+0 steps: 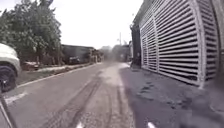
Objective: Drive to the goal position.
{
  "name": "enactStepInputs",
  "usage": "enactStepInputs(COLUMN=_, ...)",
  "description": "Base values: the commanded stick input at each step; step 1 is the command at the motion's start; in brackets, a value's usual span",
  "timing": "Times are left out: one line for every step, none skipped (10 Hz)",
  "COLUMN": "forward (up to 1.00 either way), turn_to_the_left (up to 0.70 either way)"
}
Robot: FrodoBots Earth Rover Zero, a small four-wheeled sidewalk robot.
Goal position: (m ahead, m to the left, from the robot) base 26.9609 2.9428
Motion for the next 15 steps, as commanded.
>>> enactStepInputs(forward=0.7, turn_to_the_left=0.01)
enactStepInputs(forward=0.7, turn_to_the_left=0.01)
enactStepInputs(forward=0.7, turn_to_the_left=0.01)
enactStepInputs(forward=0.7, turn_to_the_left=0.01)
enactStepInputs(forward=0.7, turn_to_the_left=0.01)
enactStepInputs(forward=0.7, turn_to_the_left=0.01)
enactStepInputs(forward=0.7, turn_to_the_left=0.01)
enactStepInputs(forward=0.7, turn_to_the_left=0.01)
enactStepInputs(forward=0.7, turn_to_the_left=0.01)
enactStepInputs(forward=0.7, turn_to_the_left=0.01)
enactStepInputs(forward=0.7, turn_to_the_left=0.01)
enactStepInputs(forward=0.7, turn_to_the_left=0.01)
enactStepInputs(forward=0.7, turn_to_the_left=0.01)
enactStepInputs(forward=0.7, turn_to_the_left=0.01)
enactStepInputs(forward=0.7, turn_to_the_left=0.01)
